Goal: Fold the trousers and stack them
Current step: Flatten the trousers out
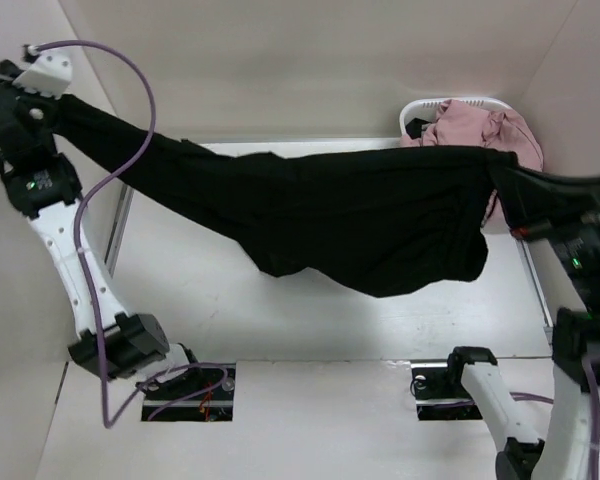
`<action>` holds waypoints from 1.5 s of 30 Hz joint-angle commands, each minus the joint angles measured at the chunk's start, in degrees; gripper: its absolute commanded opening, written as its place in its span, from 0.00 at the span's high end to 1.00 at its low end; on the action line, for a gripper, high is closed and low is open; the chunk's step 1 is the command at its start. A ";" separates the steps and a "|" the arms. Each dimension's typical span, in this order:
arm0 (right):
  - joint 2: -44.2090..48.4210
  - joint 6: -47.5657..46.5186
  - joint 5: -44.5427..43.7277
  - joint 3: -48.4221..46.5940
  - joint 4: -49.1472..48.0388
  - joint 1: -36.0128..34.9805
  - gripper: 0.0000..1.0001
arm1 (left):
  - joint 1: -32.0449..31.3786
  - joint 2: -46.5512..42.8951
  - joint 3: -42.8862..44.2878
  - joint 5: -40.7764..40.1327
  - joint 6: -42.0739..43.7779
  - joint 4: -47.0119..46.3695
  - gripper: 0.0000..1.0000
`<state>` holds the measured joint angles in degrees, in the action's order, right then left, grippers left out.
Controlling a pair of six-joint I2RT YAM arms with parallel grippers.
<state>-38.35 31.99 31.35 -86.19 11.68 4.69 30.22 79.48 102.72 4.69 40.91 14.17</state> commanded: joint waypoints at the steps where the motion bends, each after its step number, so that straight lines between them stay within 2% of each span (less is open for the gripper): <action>1: -9.18 1.50 -2.69 6.20 -3.07 -3.31 0.96 | -6.16 8.47 0.37 -3.89 -1.53 -0.73 0.96; 3: -15.93 -0.60 -6.02 5.95 -3.77 -5.86 0.96 | -10.20 15.58 4.31 -6.26 -2.14 -0.38 0.95; 6: -27.71 -3.51 -15.24 1.04 -2.72 -8.86 0.92 | -15.22 28.58 15.55 -9.25 -4.16 3.74 0.94; 7: -31.75 -3.60 -19.45 -1.15 -1.41 -9.12 0.84 | -16.97 34.63 22.37 -9.95 -5.47 7.41 0.92; 9: -38.87 -3.07 -26.58 -5.80 3.58 -9.47 0.70 | -19.00 42.65 32.33 -10.14 -6.45 14.27 0.81; 11: -43.11 -3.51 -29.67 -9.77 10.52 -10.44 0.30 | -20.94 48.64 40.43 -10.40 -6.28 22.00 0.54; 12: -44.08 -4.29 -29.77 -10.65 13.51 -11.84 0.00 | -21.64 49.27 40.80 -9.97 -6.02 24.30 0.38; 13: -44.27 -5.69 -29.95 -10.66 15.63 -13.24 0.00 | -21.99 48.41 39.07 -9.44 -5.75 25.45 0.30; 16: -40.86 -8.69 -32.75 -6.03 19.51 -17.29 0.00 | -22.17 40.26 25.66 -6.89 -5.40 22.84 0.28; 20: -31.02 -6.69 -41.18 8.45 18.38 -19.58 0.00 | -25.06 22.78 0.27 -0.76 -1.98 19.31 0.27; 24: -24.41 0.60 -42.26 26.12 12.59 -18.89 0.00 | -38.04 4.93 -27.51 4.19 5.14 23.52 0.24; 26: -24.32 3.16 -41.90 32.73 9.43 -18.09 0.00 | -45.95 -0.01 -37.54 4.19 5.68 24.76 0.24; 28: -26.15 5.44 -42.42 37.39 6.18 -17.91 0.00 | -52.55 -1.69 -43.98 4.10 4.37 24.33 0.24; 33: -35.11 8.09 -43.65 39.79 -0.95 -15.98 0.00 | -61.45 2.07 -48.40 3.49 -4.68 18.80 0.25; 38: -48.47 9.41 -43.31 34.52 -3.60 -15.54 0.03 | -64.45 6.99 -48.05 1.47 -10.05 11.06 0.26; 40: -53.04 9.85 -43.04 31.53 -3.25 -15.89 0.09 | -64.19 8.58 -47.79 -0.02 -11.72 7.81 0.27; 41: -54.71 10.11 -43.13 30.39 -2.98 -16.50 0.22 | -63.75 9.19 -47.61 -0.20 -12.60 6.93 0.27; 43: -56.48 11.07 -42.78 29.24 -2.63 -16.86 0.35 | -63.31 10.16 -47.43 0.58 -14.18 6.48 0.30; 45: -57.36 12.48 -40.25 29.41 -3.24 -16.51 0.46 | -63.31 11.04 -47.70 2.42 -14.89 6.48 0.39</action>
<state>-95.39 41.76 -10.41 -54.50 11.75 -11.44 -33.58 89.71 53.67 5.82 29.65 24.86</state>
